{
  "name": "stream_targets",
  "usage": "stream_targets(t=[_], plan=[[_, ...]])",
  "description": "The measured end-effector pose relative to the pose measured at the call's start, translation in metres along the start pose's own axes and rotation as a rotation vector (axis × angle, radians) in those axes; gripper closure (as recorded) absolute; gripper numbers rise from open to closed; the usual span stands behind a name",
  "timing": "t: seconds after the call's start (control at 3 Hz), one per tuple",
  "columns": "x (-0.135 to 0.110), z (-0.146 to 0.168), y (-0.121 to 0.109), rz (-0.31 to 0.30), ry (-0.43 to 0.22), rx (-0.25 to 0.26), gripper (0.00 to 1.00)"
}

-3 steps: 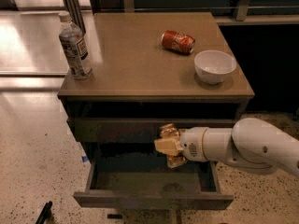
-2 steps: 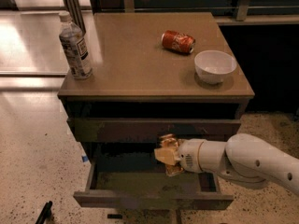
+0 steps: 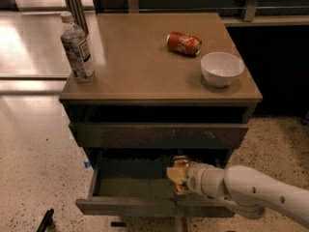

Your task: Place orange can into middle drawer

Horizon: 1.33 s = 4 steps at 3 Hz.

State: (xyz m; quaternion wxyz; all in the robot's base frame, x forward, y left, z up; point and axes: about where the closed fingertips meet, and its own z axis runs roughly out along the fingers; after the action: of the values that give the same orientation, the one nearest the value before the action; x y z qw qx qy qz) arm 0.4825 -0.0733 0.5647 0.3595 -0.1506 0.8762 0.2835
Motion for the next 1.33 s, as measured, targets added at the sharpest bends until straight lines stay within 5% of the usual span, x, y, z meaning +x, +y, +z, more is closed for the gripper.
stream_targets(t=[0.67,1.33], plan=[[0.045,0.034,-0.058,0.106,0.029,0.181,1.00],[0.043,0.070,-0.093,0.127,0.063,0.238,1.00]])
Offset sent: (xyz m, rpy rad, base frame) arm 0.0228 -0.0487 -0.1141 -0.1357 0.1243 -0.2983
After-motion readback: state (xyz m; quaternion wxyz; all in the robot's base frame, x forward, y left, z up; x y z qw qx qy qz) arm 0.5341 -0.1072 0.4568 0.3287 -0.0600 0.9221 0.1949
